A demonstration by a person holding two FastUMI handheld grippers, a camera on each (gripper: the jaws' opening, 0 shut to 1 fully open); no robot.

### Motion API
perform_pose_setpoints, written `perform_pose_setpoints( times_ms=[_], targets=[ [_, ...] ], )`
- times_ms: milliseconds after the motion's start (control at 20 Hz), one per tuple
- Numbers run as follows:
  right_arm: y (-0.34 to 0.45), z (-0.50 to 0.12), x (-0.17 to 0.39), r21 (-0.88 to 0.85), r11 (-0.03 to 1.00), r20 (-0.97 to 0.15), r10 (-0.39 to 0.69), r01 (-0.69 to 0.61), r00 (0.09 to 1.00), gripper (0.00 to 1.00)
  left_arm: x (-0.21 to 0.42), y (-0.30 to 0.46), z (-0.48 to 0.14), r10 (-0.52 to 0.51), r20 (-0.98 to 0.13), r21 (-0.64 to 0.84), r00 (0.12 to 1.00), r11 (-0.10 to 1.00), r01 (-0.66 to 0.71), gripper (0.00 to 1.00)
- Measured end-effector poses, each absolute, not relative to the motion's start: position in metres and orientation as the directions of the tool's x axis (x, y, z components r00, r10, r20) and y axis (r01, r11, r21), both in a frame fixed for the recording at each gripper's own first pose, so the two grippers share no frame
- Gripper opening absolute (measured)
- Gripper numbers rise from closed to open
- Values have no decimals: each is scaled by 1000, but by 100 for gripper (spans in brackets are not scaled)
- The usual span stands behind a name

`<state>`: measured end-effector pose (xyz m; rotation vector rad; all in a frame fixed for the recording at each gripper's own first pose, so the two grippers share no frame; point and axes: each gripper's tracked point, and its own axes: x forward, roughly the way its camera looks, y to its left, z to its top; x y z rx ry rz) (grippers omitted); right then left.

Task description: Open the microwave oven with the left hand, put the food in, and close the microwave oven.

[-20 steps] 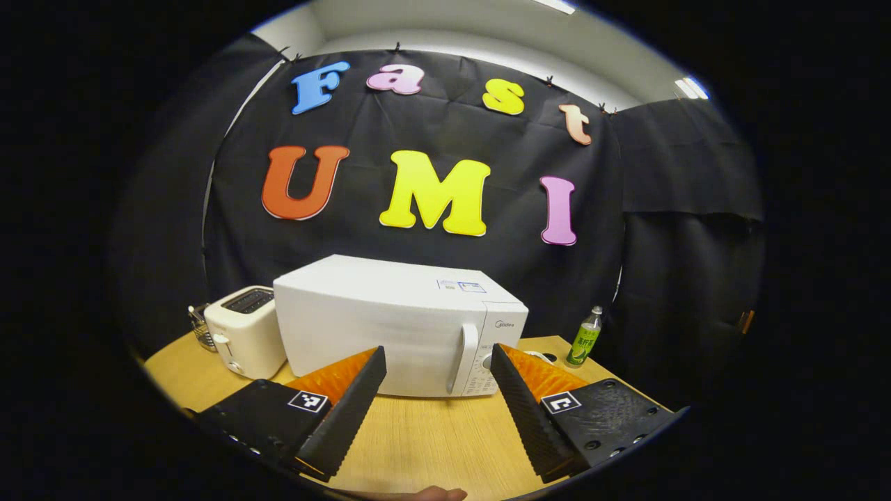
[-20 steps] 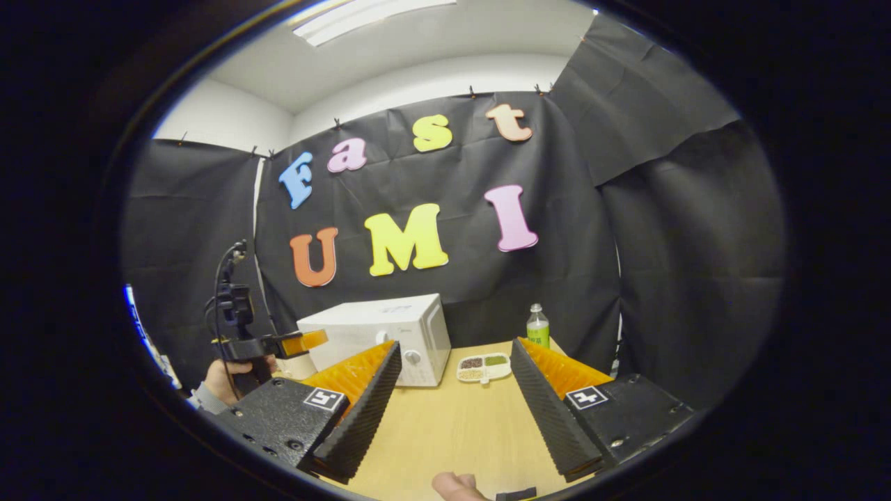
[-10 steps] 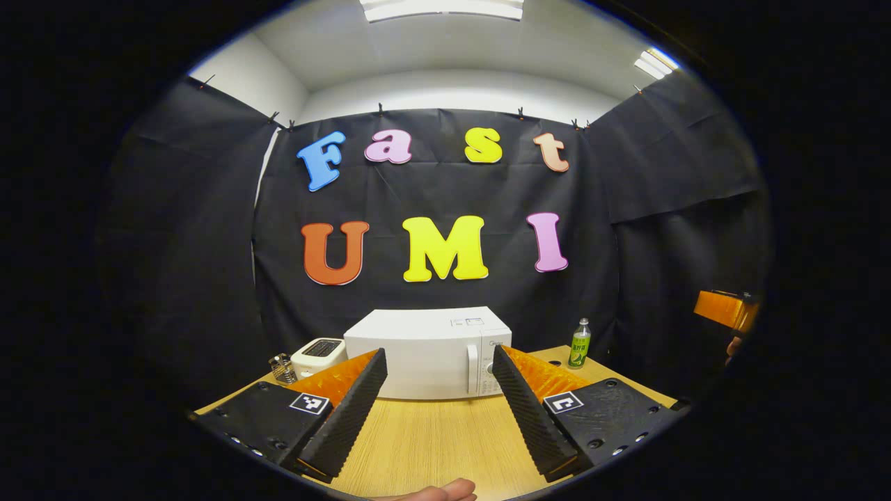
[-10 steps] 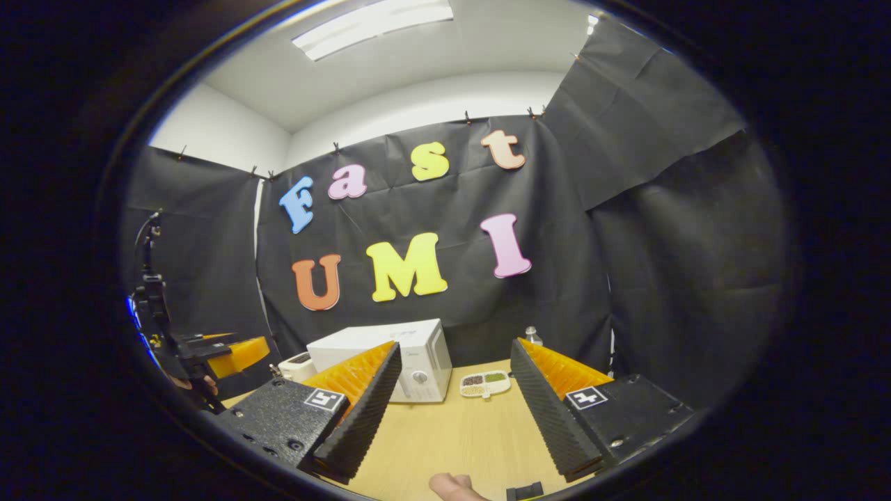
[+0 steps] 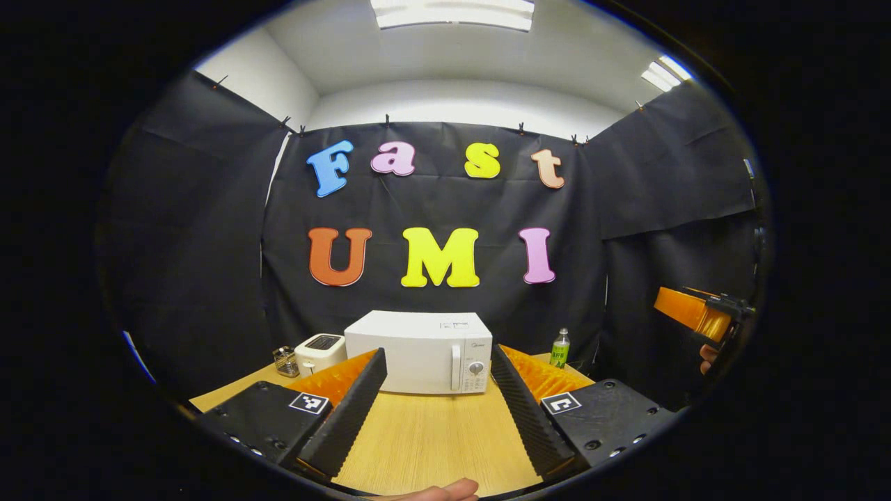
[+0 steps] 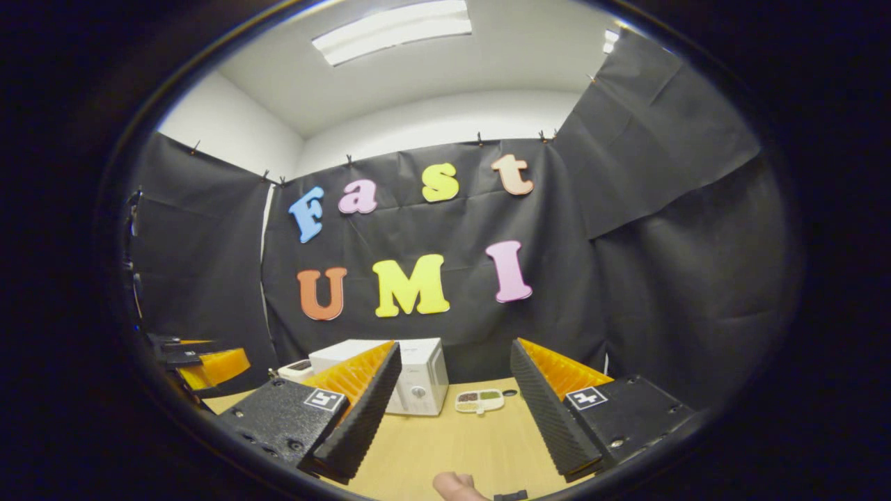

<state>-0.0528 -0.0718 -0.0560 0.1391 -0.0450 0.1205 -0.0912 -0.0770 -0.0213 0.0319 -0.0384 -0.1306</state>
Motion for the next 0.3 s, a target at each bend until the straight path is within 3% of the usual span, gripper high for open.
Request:
perform_pose_setpoints(
  times_ms=[50, 100, 200, 250, 300],
  targets=[
    [-73, -60, -51, 127, 984, 41, 121, -125, 992, 91, -93, -78, -22, -129, 35, 32, 991, 991, 128, 95],
    [-72, -62, -50, 117, 985, 33, 126, -129, 992, 100, -94, -78, -23, -131, 34, 28, 991, 991, 130, 95],
    [-73, -61, -50, 92, 987, 27, 127, -129, 992, 100, -95, -75, -25, -130, 29, 22, 991, 991, 129, 95],
    [-76, -60, -48, 78, 989, 25, 121, -123, 992, 91, -97, -73, -28, -125, 24, 20, 992, 992, 125, 95],
    [-79, -60, -48, 69, 991, 28, 114, -116, 993, 100, -98, -71, -29, -123, 24, 24, 992, 992, 122, 95]
  ],
)
